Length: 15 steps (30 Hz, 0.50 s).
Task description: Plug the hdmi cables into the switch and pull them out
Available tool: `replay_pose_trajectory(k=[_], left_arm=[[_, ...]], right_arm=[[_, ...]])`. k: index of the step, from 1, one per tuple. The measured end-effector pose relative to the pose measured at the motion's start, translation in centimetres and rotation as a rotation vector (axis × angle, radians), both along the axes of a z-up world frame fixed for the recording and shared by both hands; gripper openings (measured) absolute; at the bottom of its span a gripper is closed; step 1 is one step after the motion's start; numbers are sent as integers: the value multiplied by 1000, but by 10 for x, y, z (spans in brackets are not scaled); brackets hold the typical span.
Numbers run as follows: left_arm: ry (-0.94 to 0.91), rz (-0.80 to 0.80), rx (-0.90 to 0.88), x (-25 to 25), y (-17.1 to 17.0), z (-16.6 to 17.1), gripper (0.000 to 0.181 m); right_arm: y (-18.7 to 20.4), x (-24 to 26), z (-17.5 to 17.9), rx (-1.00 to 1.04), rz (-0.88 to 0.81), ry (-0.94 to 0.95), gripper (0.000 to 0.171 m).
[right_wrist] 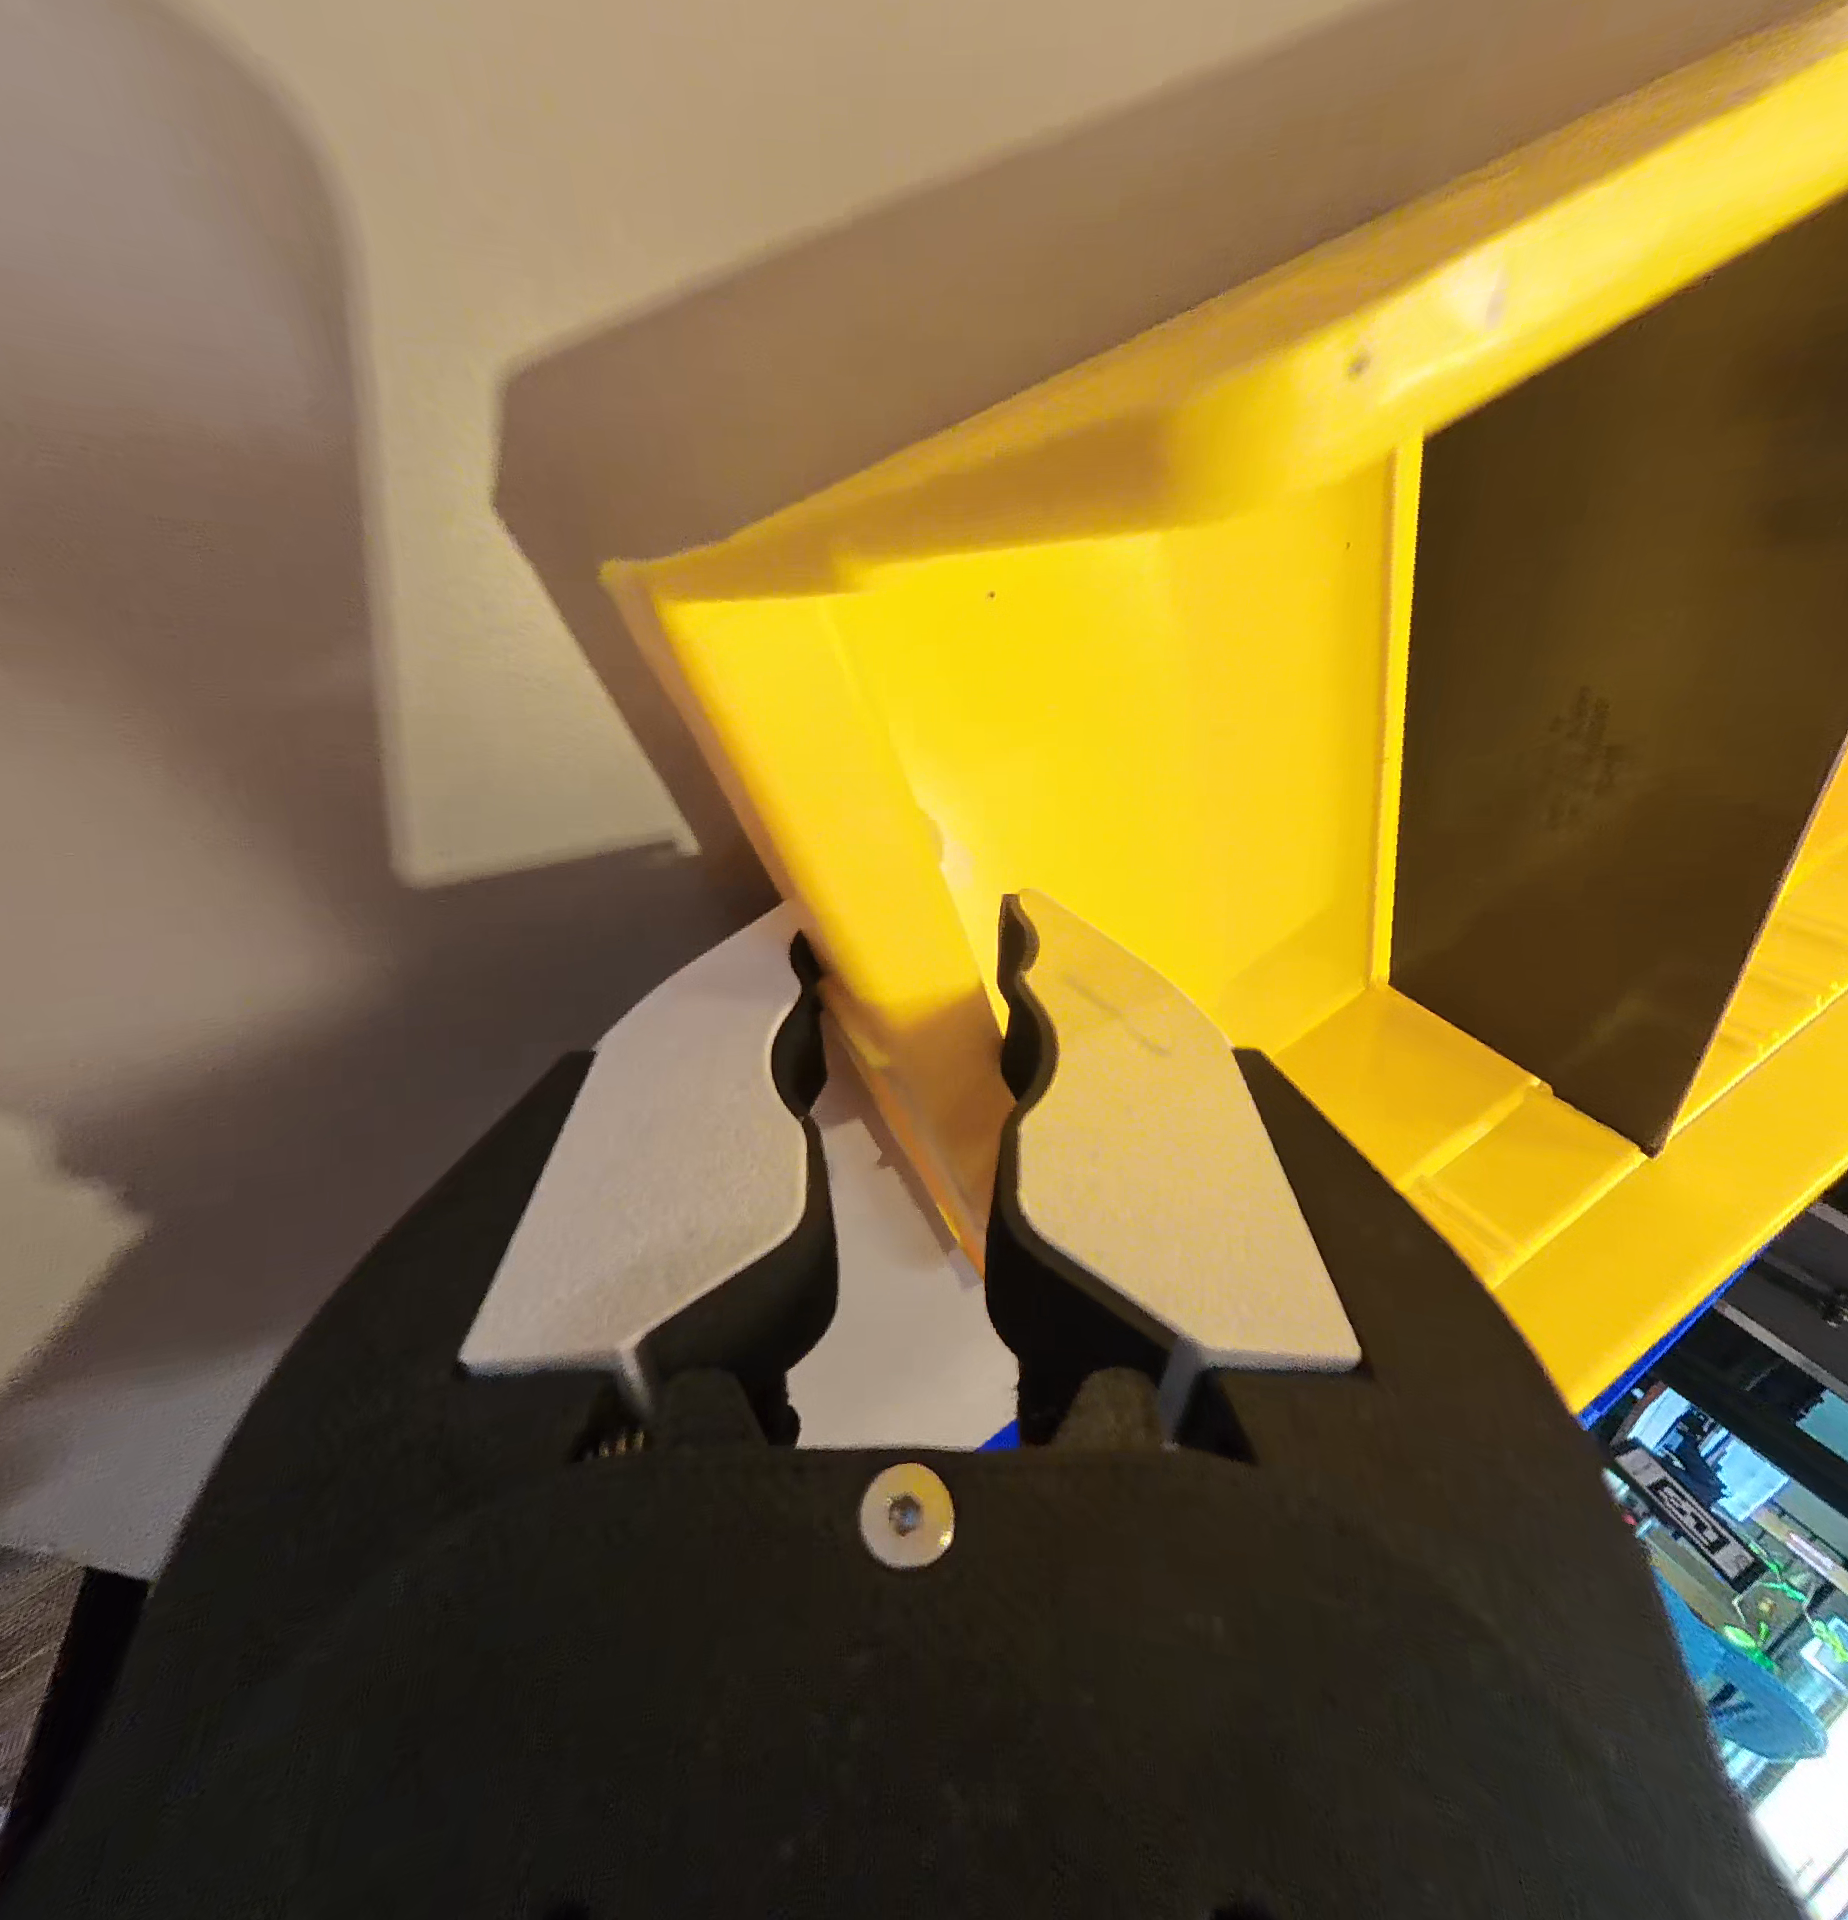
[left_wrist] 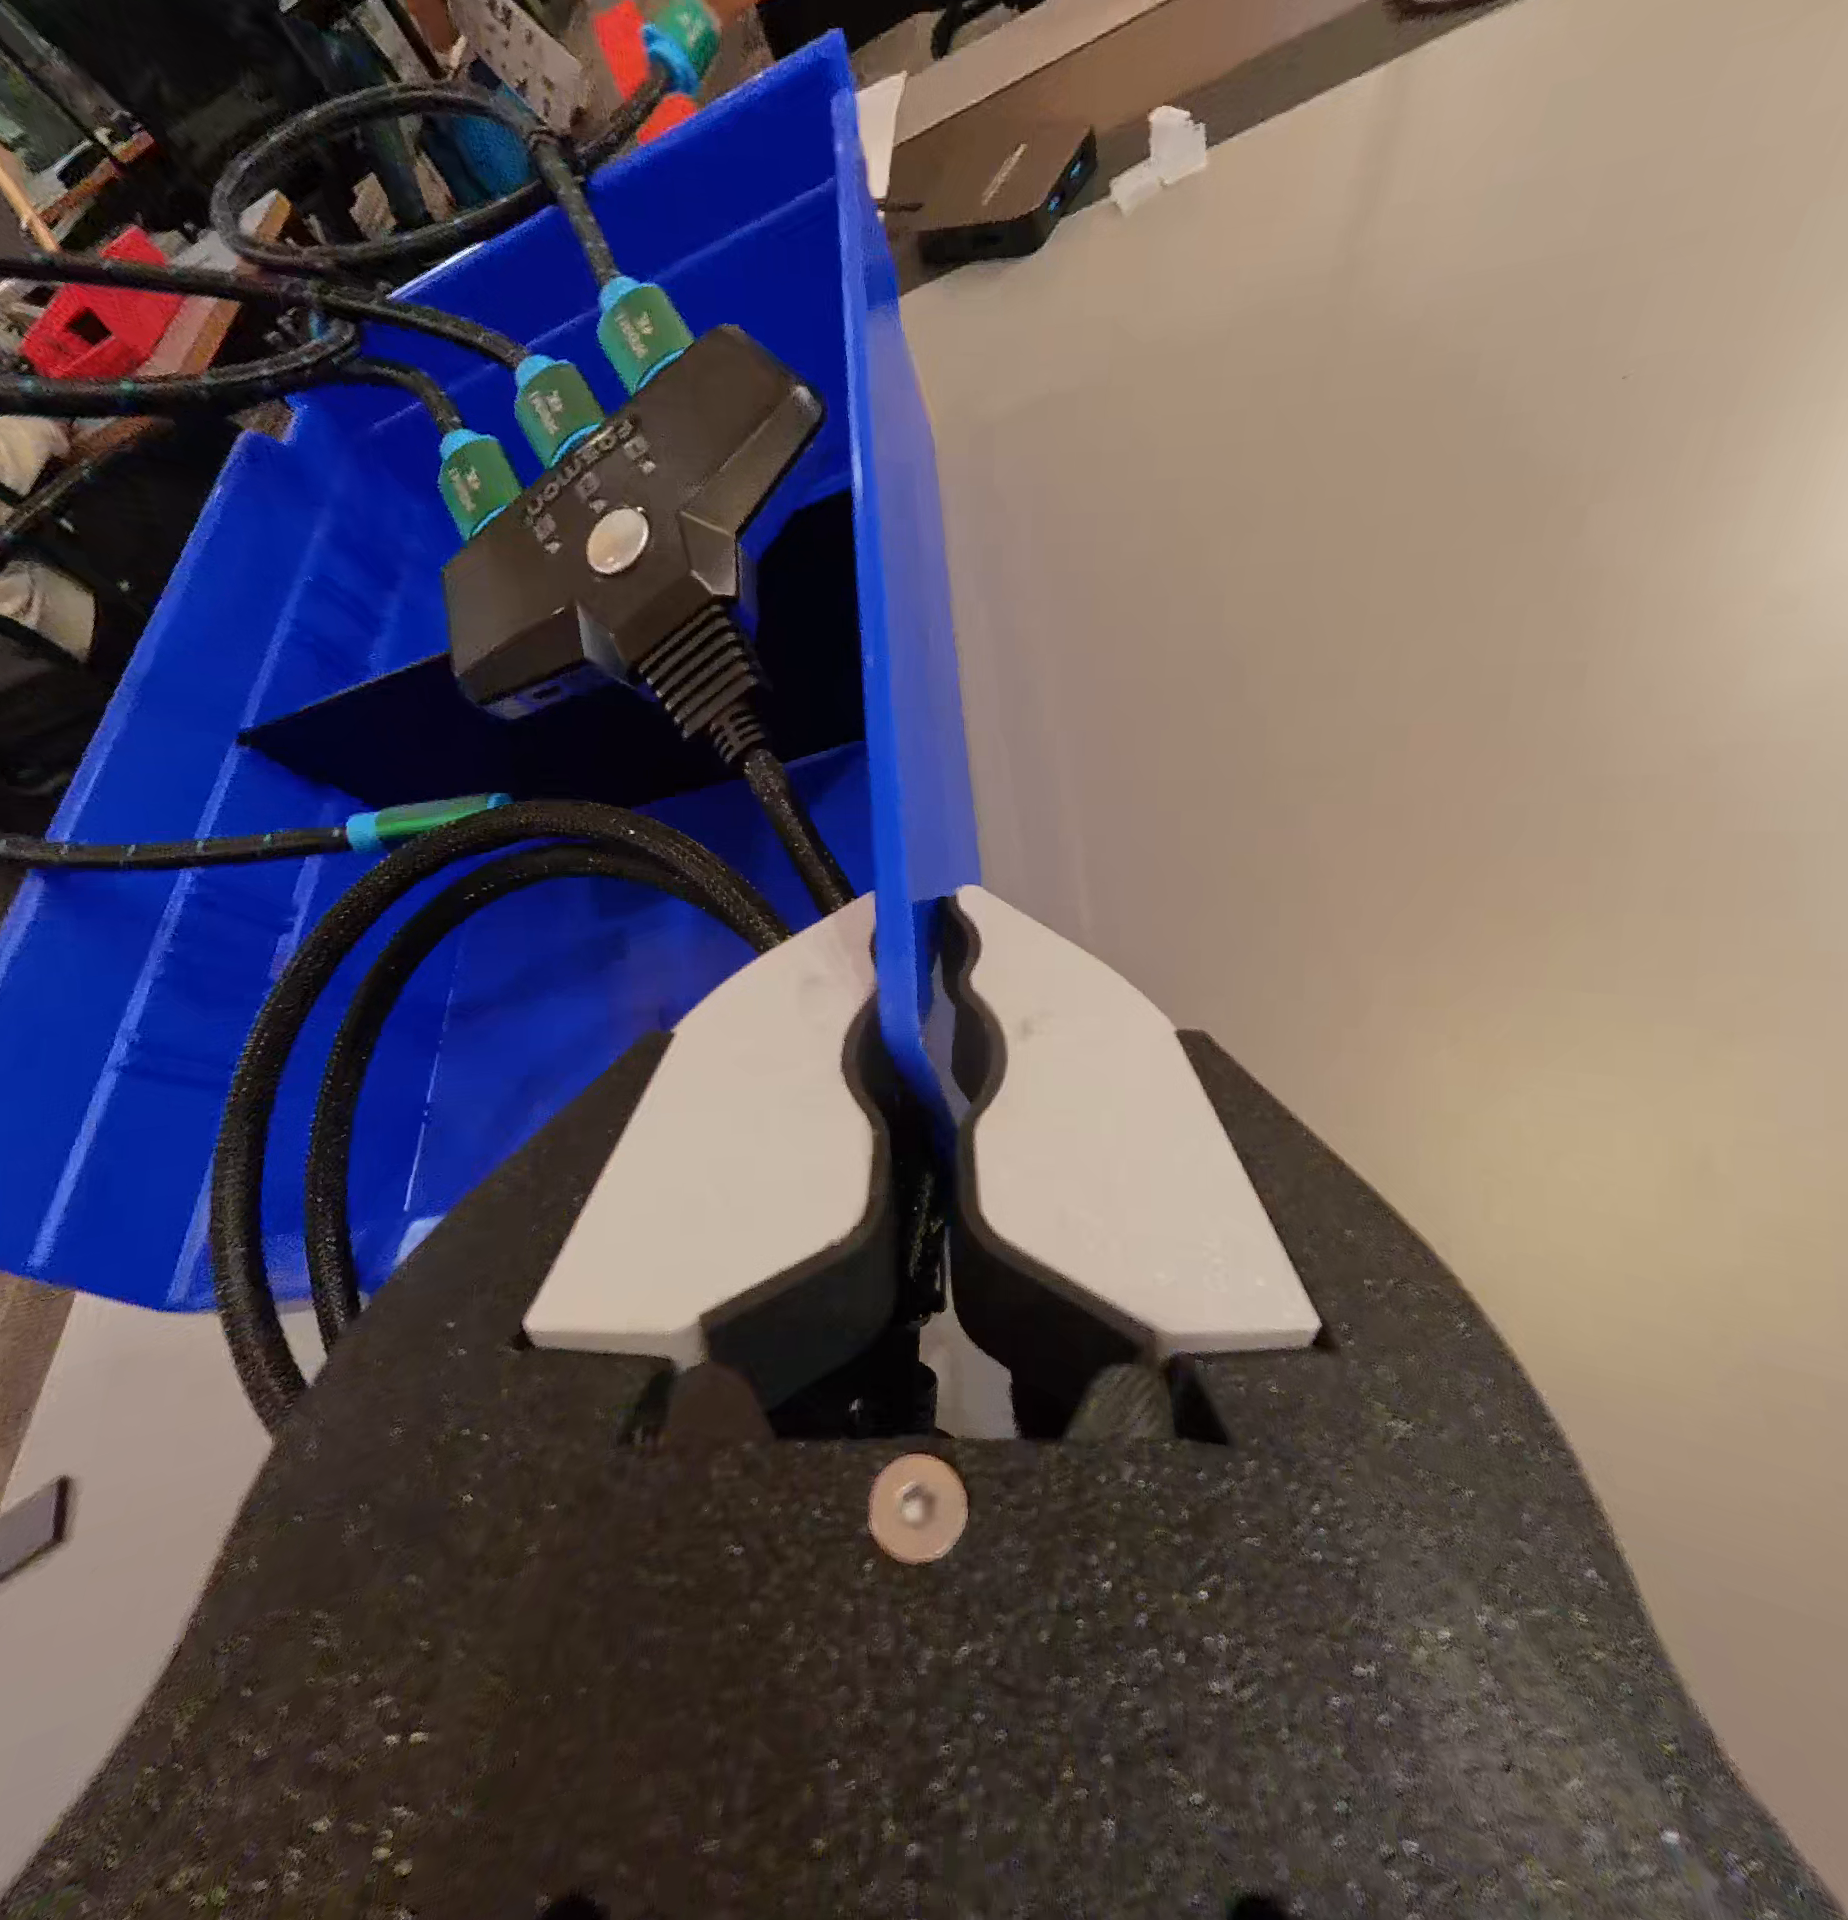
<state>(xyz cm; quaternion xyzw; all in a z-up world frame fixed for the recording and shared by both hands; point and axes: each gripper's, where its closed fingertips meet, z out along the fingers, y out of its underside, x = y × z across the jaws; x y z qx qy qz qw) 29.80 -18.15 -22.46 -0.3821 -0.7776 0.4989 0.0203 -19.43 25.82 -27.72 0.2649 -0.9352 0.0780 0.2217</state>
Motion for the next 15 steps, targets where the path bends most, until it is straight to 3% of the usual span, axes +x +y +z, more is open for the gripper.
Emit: replay_pose_trajectory(k=[7, 15], left_arm=[[-11, -9, -22, 27, 8, 1, 6], [-34, -13, -20, 47, -12, 1, 6]], right_arm=[[11, -17, 0, 8, -12, 3, 31], [25, -32, 0, 37, 7, 7, 31]])
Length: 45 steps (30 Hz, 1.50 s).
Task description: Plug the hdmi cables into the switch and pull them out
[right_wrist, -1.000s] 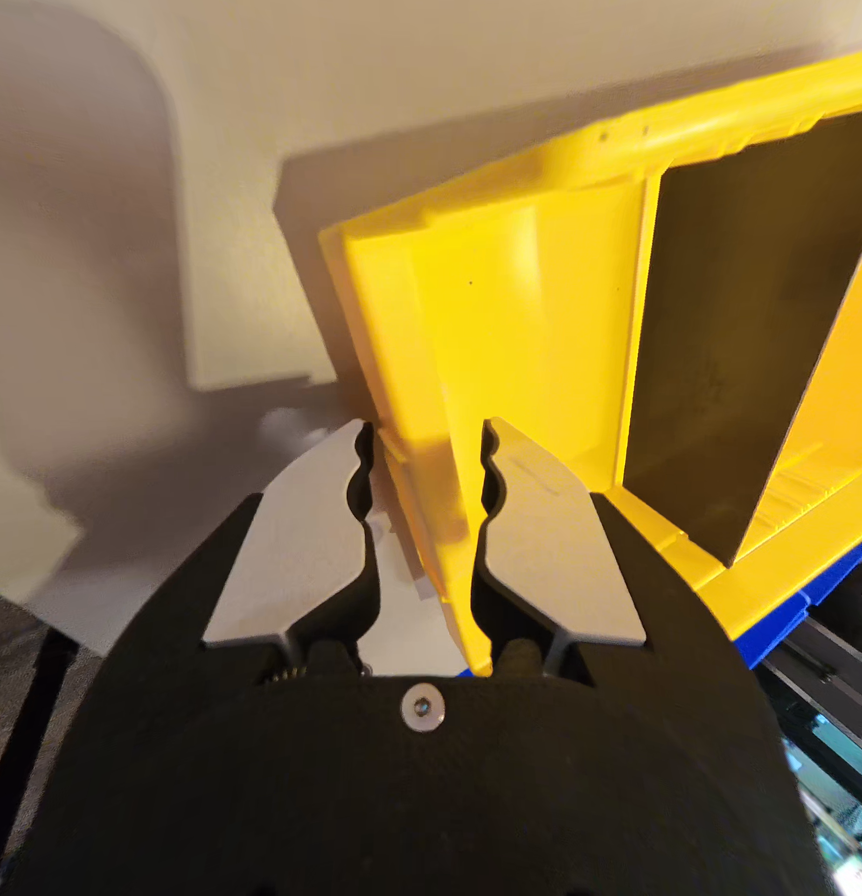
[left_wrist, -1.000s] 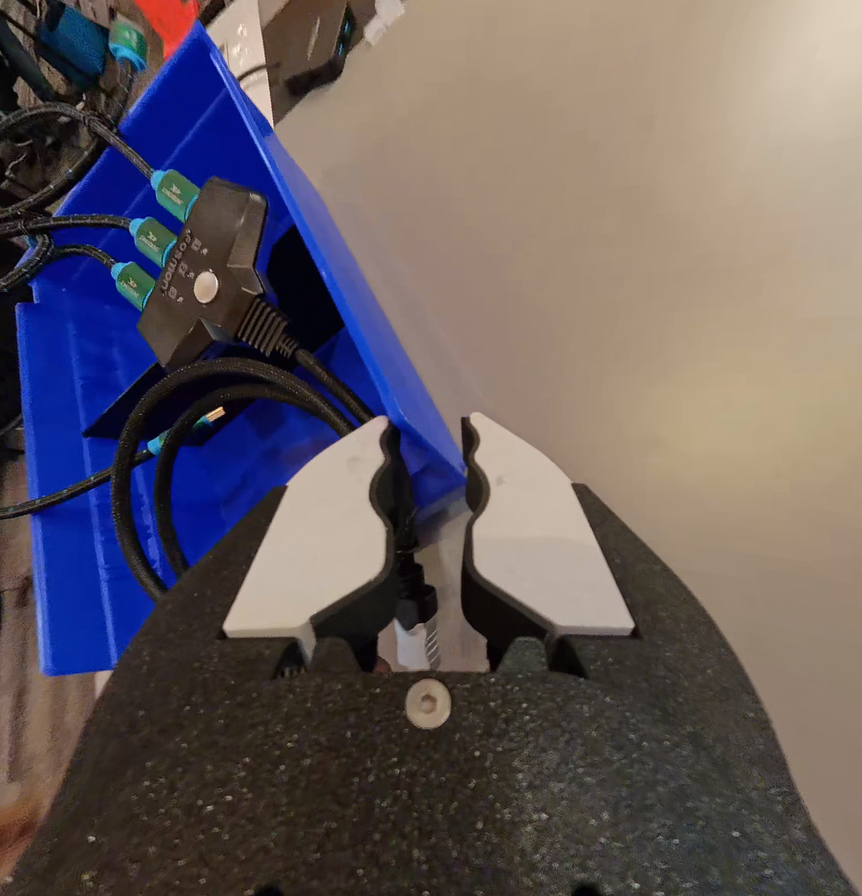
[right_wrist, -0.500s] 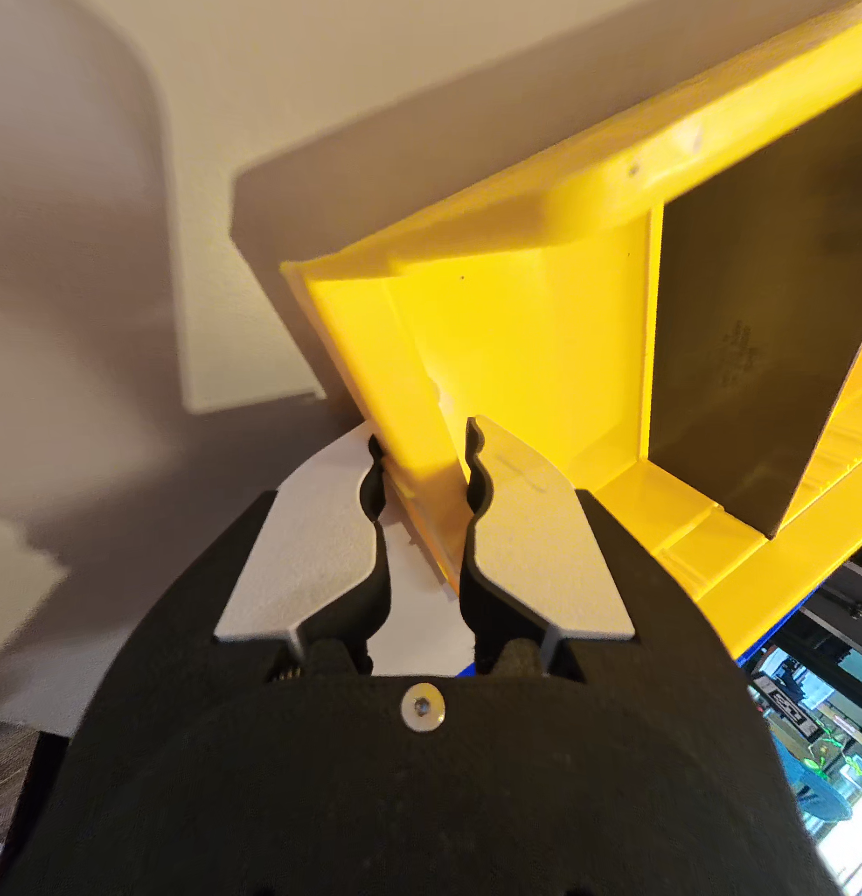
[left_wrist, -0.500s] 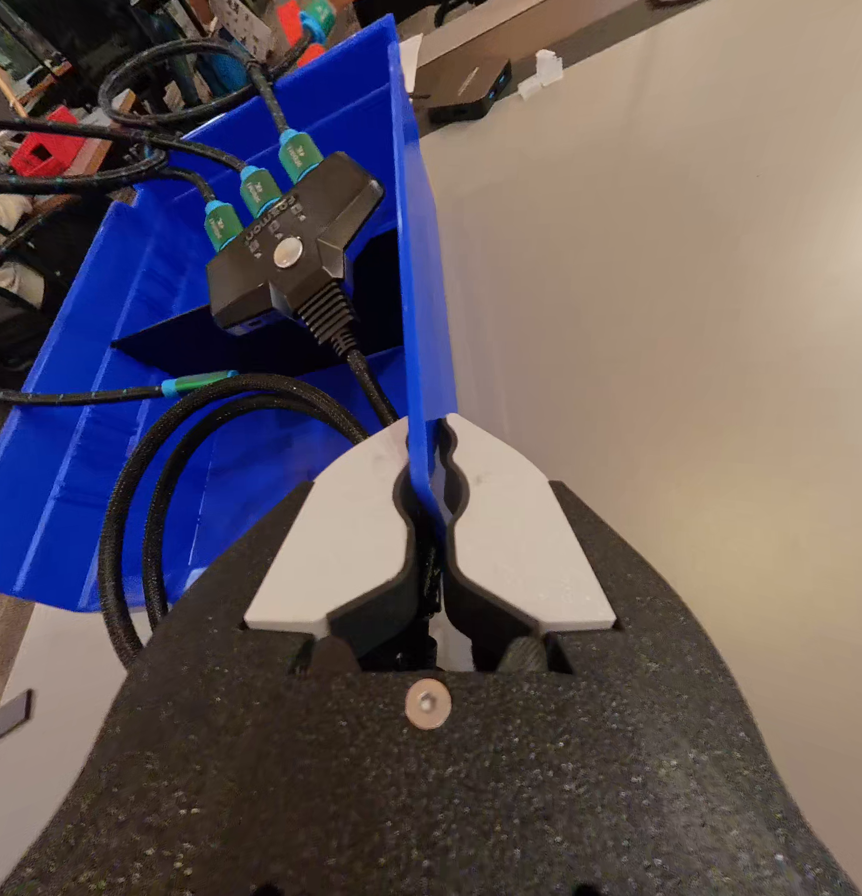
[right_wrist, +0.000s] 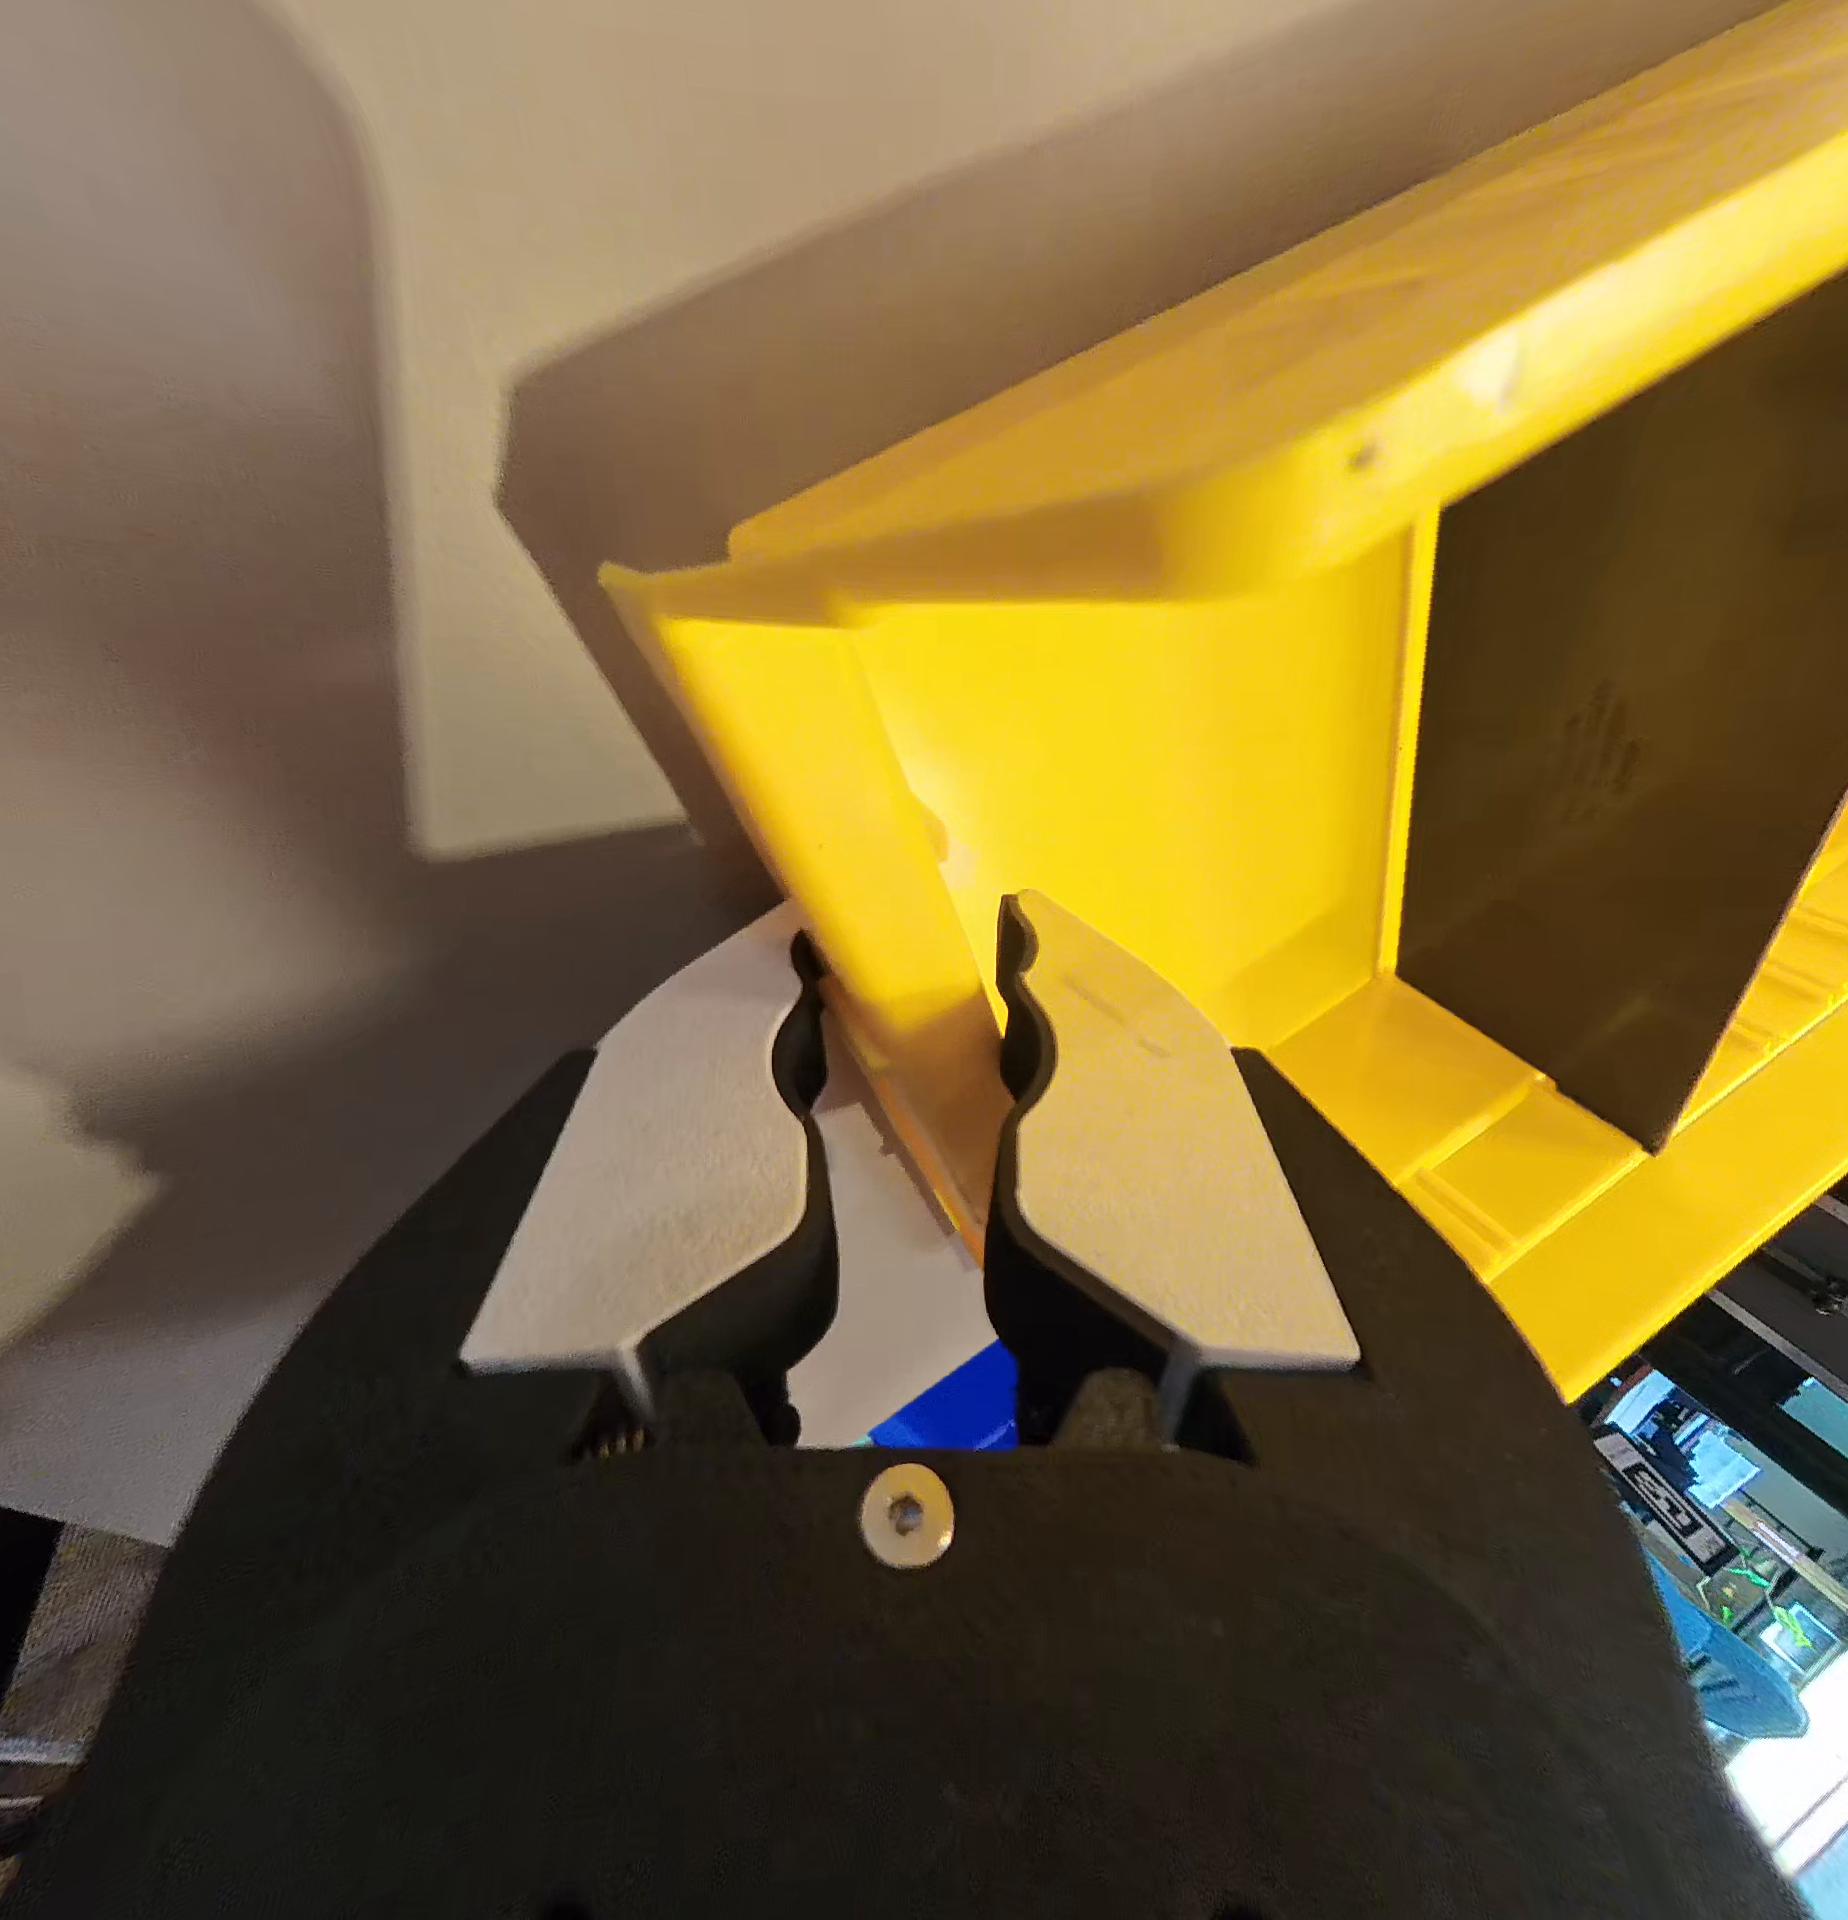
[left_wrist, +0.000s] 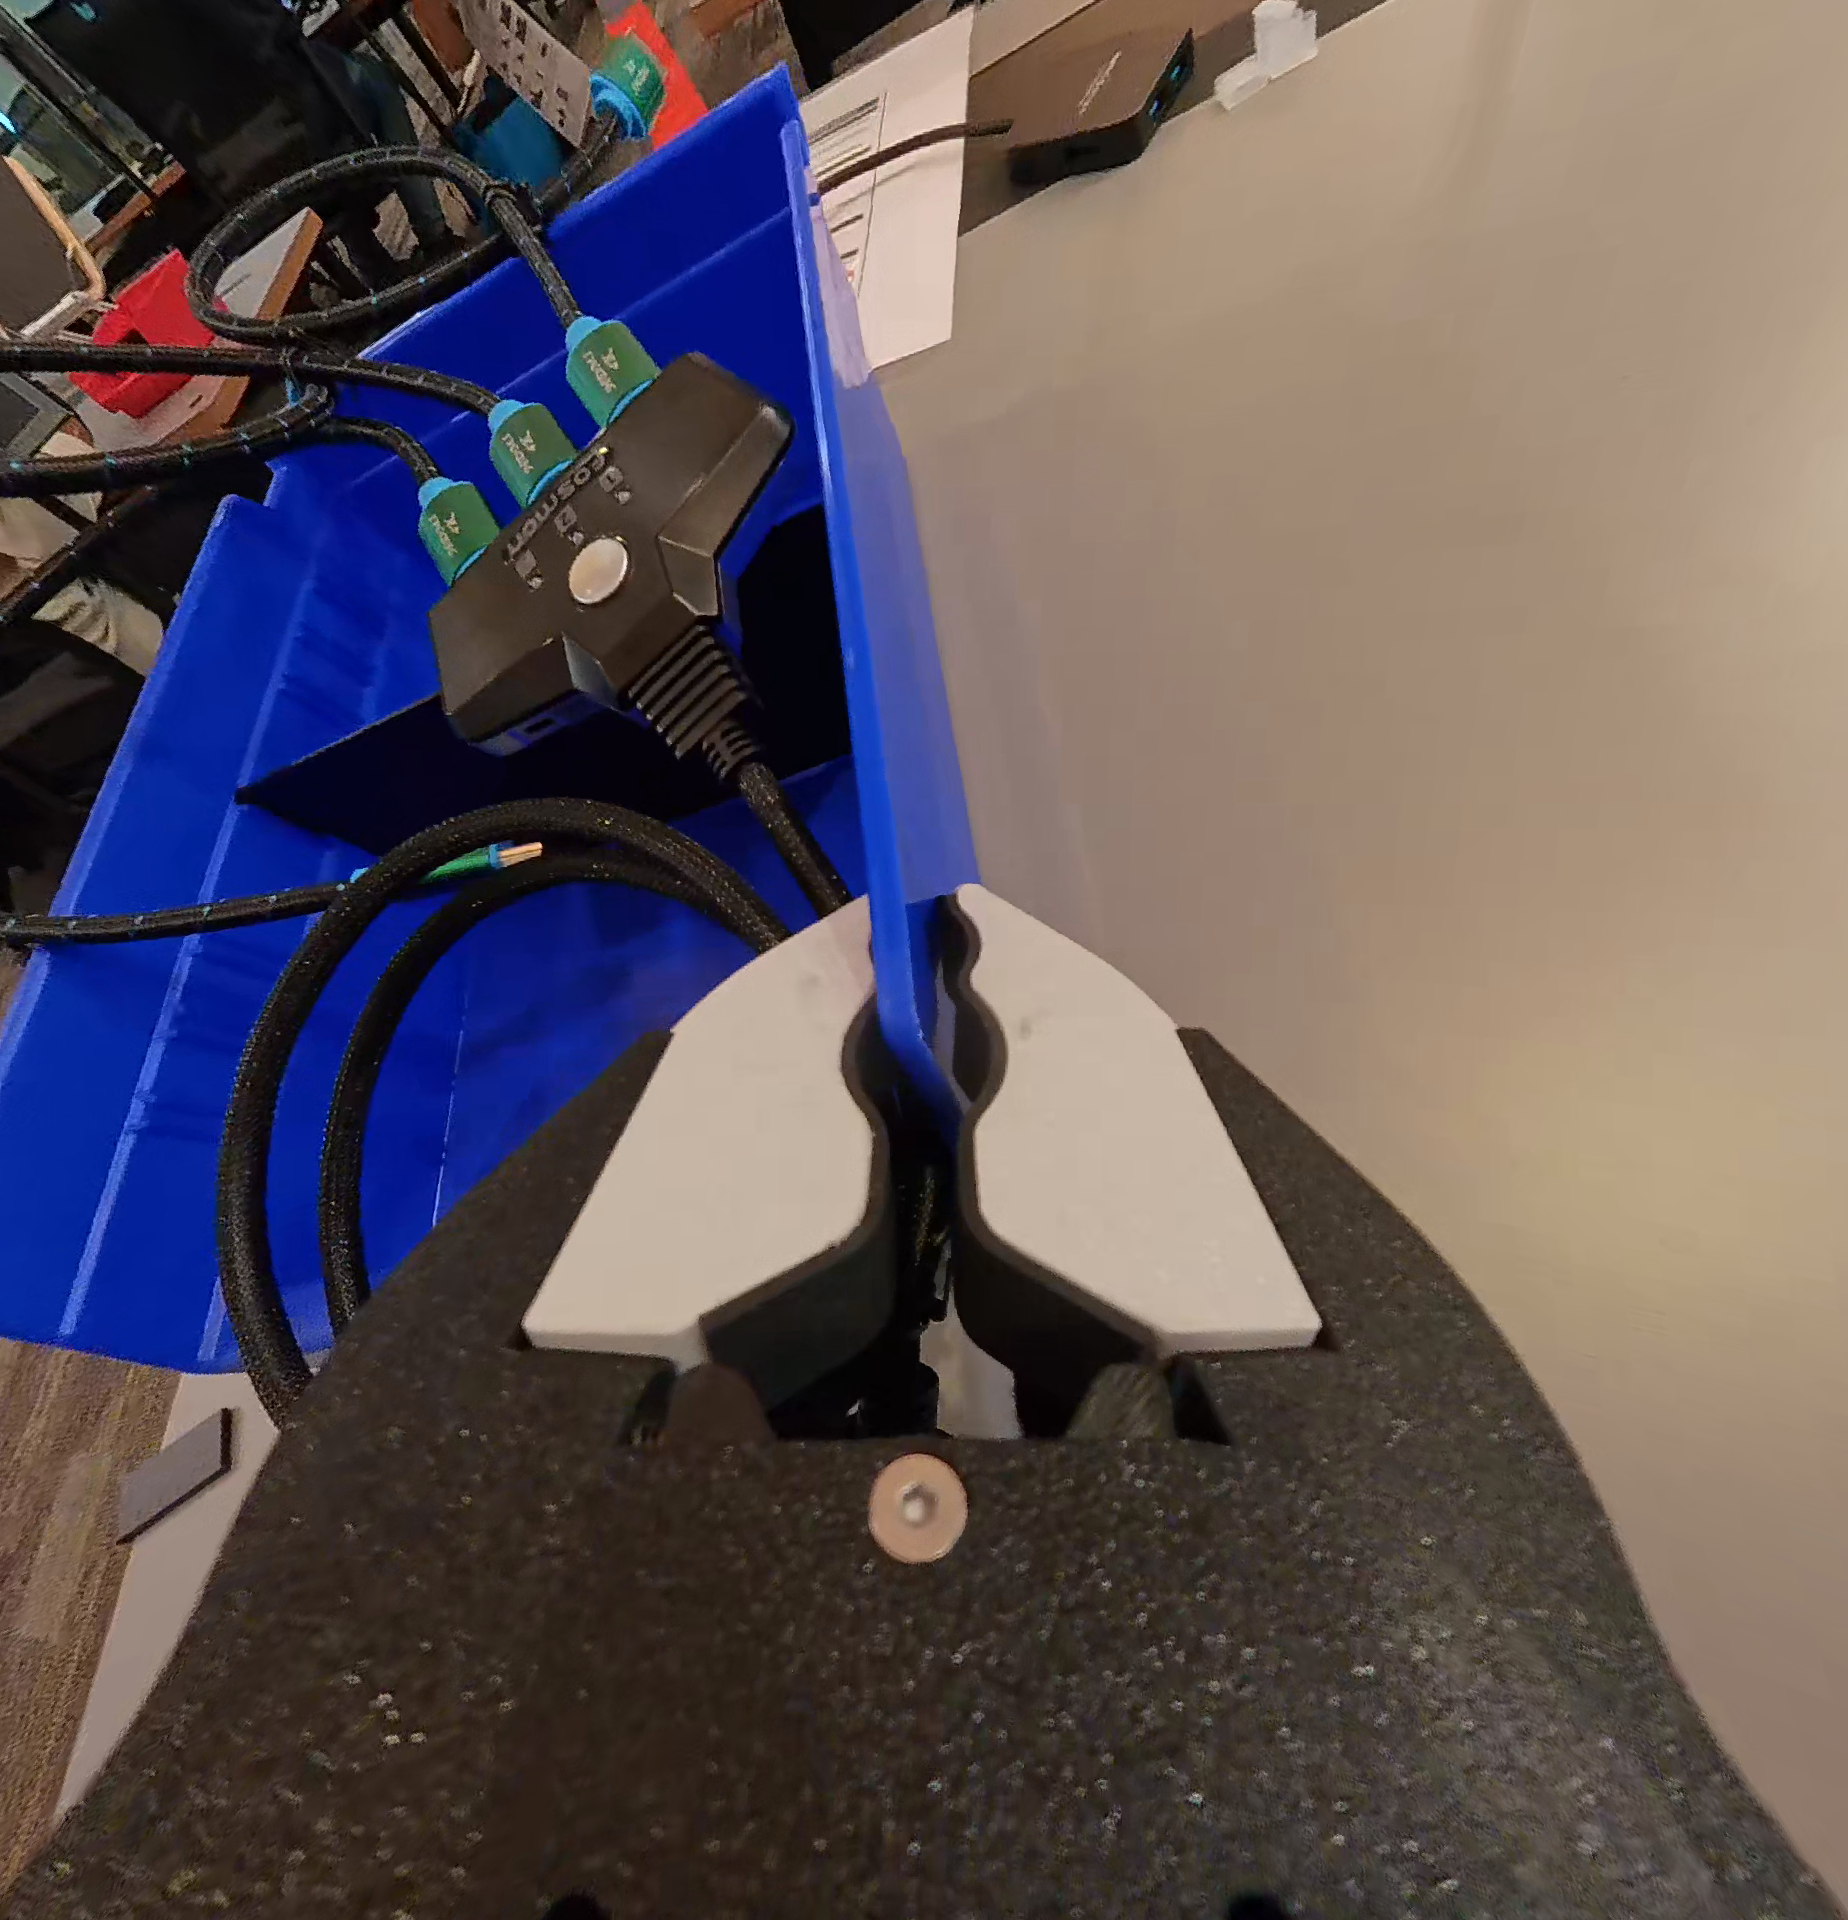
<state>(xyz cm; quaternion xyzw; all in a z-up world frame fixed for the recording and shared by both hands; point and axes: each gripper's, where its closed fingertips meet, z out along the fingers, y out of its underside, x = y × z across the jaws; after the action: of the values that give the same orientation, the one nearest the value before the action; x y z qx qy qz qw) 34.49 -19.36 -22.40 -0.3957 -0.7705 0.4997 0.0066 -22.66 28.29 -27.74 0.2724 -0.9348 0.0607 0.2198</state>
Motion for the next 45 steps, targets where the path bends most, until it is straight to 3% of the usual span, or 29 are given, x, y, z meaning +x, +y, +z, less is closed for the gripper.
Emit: replay_pose_trajectory(k=[23, 26, 29, 34, 39, 45], left_arm=[[23, -80, -31, 16, -25, 1, 6], [39, -127, -22, 13, -15, 5, 25], [127, -203, 30, 9, 9, 25, 47], [362, -330, -5, 8, 34, 96, 45], [324, -187, -69, 32, -20, 118, 48], [284, -88, 232, 17, -101, 73, 72]], right_arm=[[-14, -19, 1, -47, 49, 36, 31], [-13, -11, 8, -103, 40, 17, 39], [-10, 11, 25, -172, 19, -41, 47], [-15, 62, 42, -250, 53, -122, 43], [-48, 118, 42, -356, 159, -285, 41], [-103, 153, 16, -405, 198, -399, 41]])
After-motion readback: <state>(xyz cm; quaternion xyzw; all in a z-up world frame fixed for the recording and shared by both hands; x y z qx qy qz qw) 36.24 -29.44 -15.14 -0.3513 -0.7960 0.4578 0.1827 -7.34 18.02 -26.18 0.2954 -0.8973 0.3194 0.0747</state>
